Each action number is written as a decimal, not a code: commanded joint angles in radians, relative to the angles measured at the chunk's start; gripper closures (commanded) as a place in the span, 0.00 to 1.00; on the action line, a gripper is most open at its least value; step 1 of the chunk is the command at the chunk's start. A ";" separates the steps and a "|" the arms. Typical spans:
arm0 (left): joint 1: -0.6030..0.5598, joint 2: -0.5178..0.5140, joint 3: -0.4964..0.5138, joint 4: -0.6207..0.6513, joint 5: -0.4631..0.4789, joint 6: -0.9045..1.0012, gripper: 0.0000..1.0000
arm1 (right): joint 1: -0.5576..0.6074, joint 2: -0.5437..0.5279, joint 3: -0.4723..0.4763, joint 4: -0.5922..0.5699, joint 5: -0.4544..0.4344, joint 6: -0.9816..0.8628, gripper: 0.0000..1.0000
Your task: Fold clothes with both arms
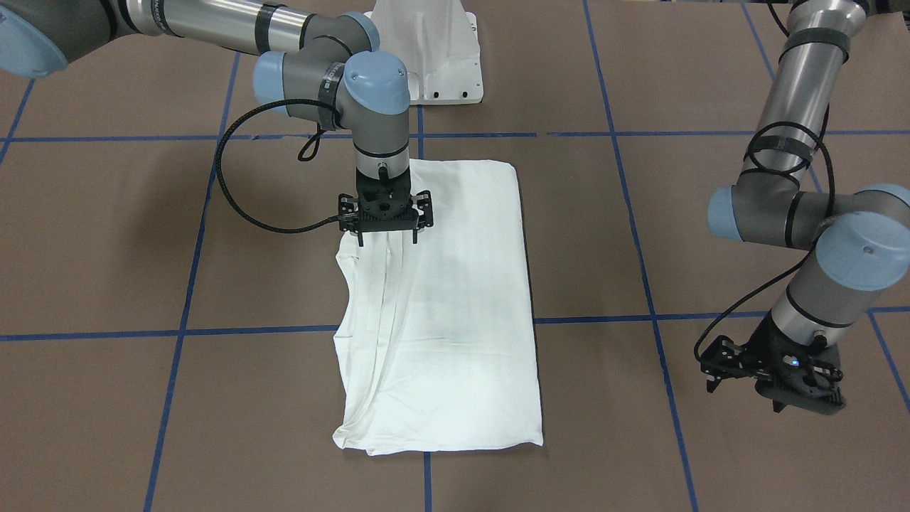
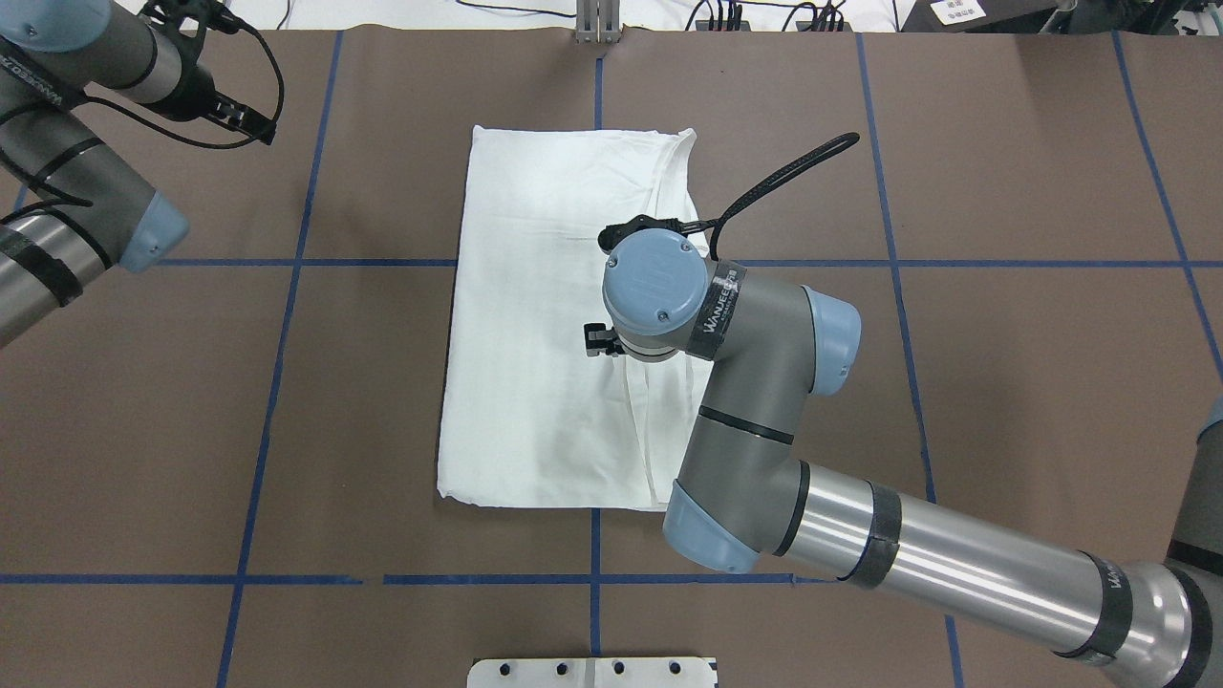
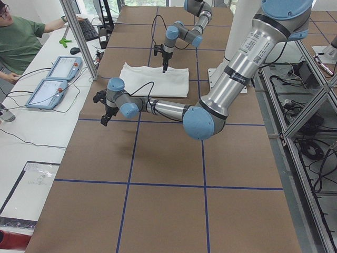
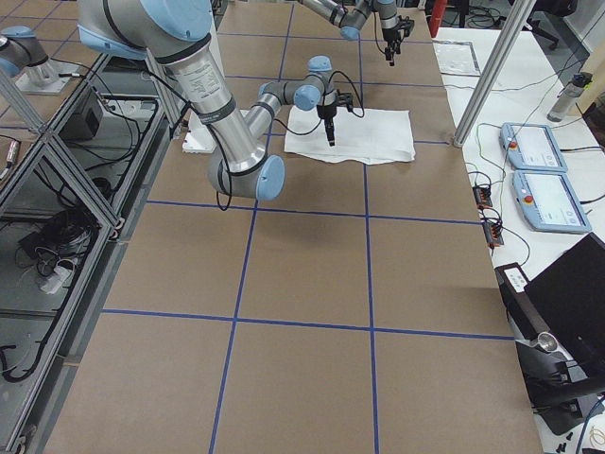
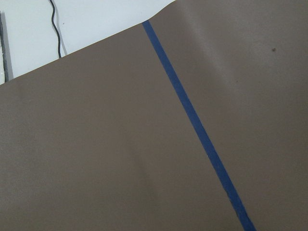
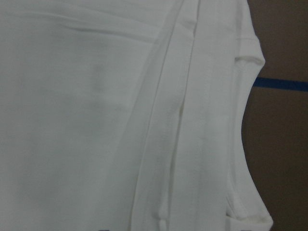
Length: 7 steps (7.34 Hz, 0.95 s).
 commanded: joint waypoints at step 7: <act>0.000 0.005 -0.005 -0.005 0.001 0.000 0.00 | -0.059 -0.010 0.005 -0.076 -0.009 -0.030 0.11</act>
